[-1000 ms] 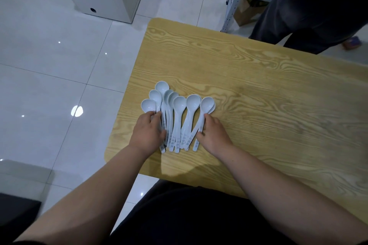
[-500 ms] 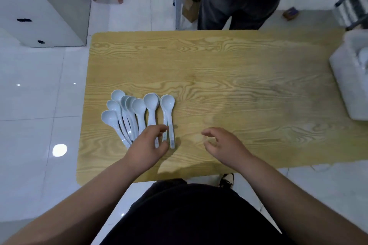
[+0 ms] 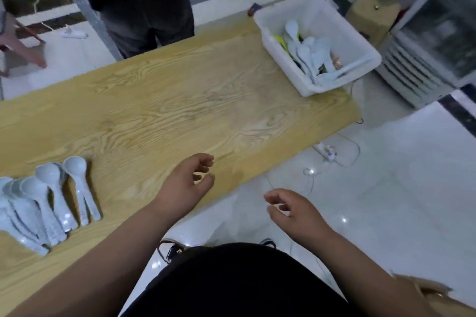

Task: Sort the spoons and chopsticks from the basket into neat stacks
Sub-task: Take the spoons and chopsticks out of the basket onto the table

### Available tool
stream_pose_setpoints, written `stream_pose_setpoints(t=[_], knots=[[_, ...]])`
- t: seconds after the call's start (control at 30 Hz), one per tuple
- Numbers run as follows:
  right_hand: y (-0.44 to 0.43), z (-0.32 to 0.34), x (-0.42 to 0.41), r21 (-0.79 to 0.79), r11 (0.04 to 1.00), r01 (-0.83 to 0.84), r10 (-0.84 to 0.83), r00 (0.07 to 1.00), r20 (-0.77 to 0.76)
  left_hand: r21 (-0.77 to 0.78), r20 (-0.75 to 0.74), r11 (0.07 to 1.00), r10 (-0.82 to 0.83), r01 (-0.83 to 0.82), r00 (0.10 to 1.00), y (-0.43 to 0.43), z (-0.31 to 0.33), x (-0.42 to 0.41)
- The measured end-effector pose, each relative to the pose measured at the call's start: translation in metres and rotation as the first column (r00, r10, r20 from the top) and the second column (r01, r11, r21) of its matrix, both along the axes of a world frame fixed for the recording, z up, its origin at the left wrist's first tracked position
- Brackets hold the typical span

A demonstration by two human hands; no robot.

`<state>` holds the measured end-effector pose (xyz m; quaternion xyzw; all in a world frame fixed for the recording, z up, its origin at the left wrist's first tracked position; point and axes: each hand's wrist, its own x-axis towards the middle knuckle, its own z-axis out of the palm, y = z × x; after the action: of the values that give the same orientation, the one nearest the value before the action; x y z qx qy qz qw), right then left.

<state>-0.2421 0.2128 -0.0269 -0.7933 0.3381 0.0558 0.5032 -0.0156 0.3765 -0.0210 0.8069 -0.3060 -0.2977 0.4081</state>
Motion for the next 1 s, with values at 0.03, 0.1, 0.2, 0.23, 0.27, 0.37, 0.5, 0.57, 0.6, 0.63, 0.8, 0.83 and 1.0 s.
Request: stream_pose_setpoints(t=[0.03, 0.1, 0.2, 0.23, 0.27, 0.37, 0.5, 0.57, 0.6, 0.63, 0.8, 0.83, 1.0], knots=[[-0.011, 0.000, -0.016, 0.013, 1.000, 0.019, -0.019, 1.000, -0.002, -0.004, -0.001, 1.000, -0.006, 0.006, 1.000, -0.018, 0.001, -0.012], [-0.034, 0.000, -0.042, 0.016, 0.999, 0.046, -0.046, 0.999, -0.002, 0.005, 0.006, 1.000, -0.018, 0.018, 1.000, -0.048, 0.001, -0.033], [-0.067, 0.001, -0.065, 0.012, 0.996, 0.087, -0.087, 0.996, 0.009, 0.032, -0.004, 0.998, -0.054, 0.054, 0.999, -0.082, 0.001, -0.055], [-0.077, 0.002, -0.068, 0.014, 0.994, 0.107, -0.107, 0.994, 0.014, 0.039, -0.014, 0.997, -0.067, 0.068, 0.998, -0.092, 0.001, -0.060], [-0.087, 0.002, -0.070, 0.018, 0.991, 0.130, -0.130, 0.991, 0.022, 0.049, -0.022, 0.995, -0.083, 0.084, 0.996, -0.100, 0.001, -0.064], [-0.120, 0.004, -0.062, 0.028, 0.980, 0.195, -0.196, 0.978, 0.068, 0.071, -0.026, 0.989, -0.128, 0.129, 0.991, -0.125, 0.001, -0.068], [-0.171, 0.009, -0.040, -0.002, 0.980, 0.198, -0.197, 0.977, 0.079, 0.089, -0.035, 0.981, -0.170, 0.172, 0.985, -0.164, -0.003, -0.062], [-0.199, 0.014, -0.028, -0.030, 0.979, 0.202, -0.199, 0.977, 0.075, 0.088, -0.046, 0.975, -0.200, 0.203, 0.979, -0.189, -0.004, -0.055], [-0.213, 0.017, -0.023, -0.042, 0.977, 0.208, -0.205, 0.976, 0.074, 0.088, -0.047, 0.971, -0.217, 0.221, 0.975, -0.202, -0.005, -0.052], [-0.226, 0.019, -0.018, -0.047, 0.975, 0.217, -0.213, 0.974, 0.072, 0.087, -0.052, 0.968, -0.230, 0.234, 0.972, -0.216, -0.005, -0.048], [-0.278, 0.025, -0.004, -0.039, 0.960, 0.279, -0.274, 0.957, 0.090, 0.023, -0.037, 0.962, -0.272, 0.273, 0.962, -0.292, 0.007, -0.028], [-0.285, 0.023, -0.003, -0.029, 0.959, 0.282, -0.279, 0.956, 0.087, 0.009, -0.033, 0.965, -0.262, 0.263, 0.964, -0.307, 0.011, -0.024], [-0.331, 0.012, -0.002, 0.007, 0.982, 0.190, -0.190, 0.980, 0.060, -0.013, 0.000, 0.989, -0.148, 0.148, 0.989, -0.375, 0.019, -0.007]])
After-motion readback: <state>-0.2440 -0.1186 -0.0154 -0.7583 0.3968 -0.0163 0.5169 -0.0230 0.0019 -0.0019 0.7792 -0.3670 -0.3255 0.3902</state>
